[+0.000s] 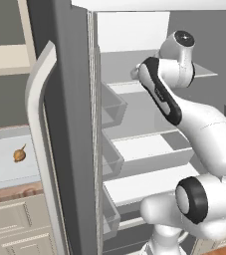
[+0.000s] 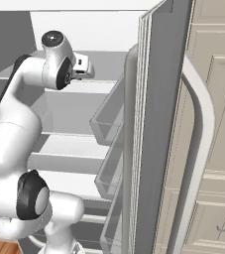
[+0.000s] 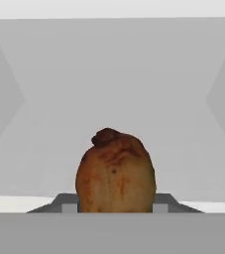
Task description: Place one onion and one chicken drumstick in each tupperware on the nearby counter, to pack two identical lunches.
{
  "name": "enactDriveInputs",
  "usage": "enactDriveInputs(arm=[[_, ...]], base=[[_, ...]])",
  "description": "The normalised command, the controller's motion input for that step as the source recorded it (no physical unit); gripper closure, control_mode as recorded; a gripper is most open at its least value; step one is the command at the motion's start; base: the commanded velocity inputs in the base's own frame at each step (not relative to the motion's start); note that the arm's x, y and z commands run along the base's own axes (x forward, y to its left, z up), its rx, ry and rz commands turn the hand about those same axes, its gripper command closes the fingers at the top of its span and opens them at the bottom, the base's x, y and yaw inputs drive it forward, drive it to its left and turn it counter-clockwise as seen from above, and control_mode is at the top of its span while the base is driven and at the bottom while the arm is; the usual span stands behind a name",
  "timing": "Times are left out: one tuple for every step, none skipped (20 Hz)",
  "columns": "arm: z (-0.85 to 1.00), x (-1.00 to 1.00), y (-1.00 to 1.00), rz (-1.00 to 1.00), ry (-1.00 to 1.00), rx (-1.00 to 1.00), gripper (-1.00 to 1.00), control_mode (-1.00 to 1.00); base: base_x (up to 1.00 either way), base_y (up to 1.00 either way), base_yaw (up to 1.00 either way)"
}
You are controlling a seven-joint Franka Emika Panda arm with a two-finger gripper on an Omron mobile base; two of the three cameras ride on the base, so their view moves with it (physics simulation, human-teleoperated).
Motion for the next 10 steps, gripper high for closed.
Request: enactDriveInputs(arm=[[0.28, -1.0, 0.0, 0.0, 0.03, 0.0, 1.0, -1.0], [0.26, -1.0, 0.0, 0.0, 0.04, 0.0, 1.0, -1.0], [0.25, -1.0, 0.0, 0.0, 0.04, 0.0, 1.0, -1.0], [0.22, -1.0, 0.0, 0.0, 0.04, 0.0, 1.0, -1.0], [0.17, -1.0, 0.0, 0.0, 0.03, 0.0, 1.0, -1.0], [0.15, -1.0, 0.0, 0.0, 0.02, 0.0, 1.0, -1.0], [0.13, -1.0, 0.0, 0.0, 0.0, 0.0, 1.0, -1.0], [0.04, -1.0, -0.06, 0.0, 0.0, 0.0, 1.0, -1.0], [0.0, -1.0, -0.15, 0.0, 0.0, 0.0, 1.0, -1.0], [0.0, -1.0, -0.15, 0.0, 0.0, 0.0, 1.0, -1.0]], base=[[0.0, 0.0, 0.0], [0.0, 0.0, 0.0], [0.0, 0.0, 0.0], [0.0, 0.0, 0.0], [0.0, 0.0, 0.0], [0.0, 0.0, 0.0], [0.0, 0.0, 0.0], [0.0, 0.0, 0.0], [0.0, 0.0, 0.0], [0.0, 0.0, 0.0]])
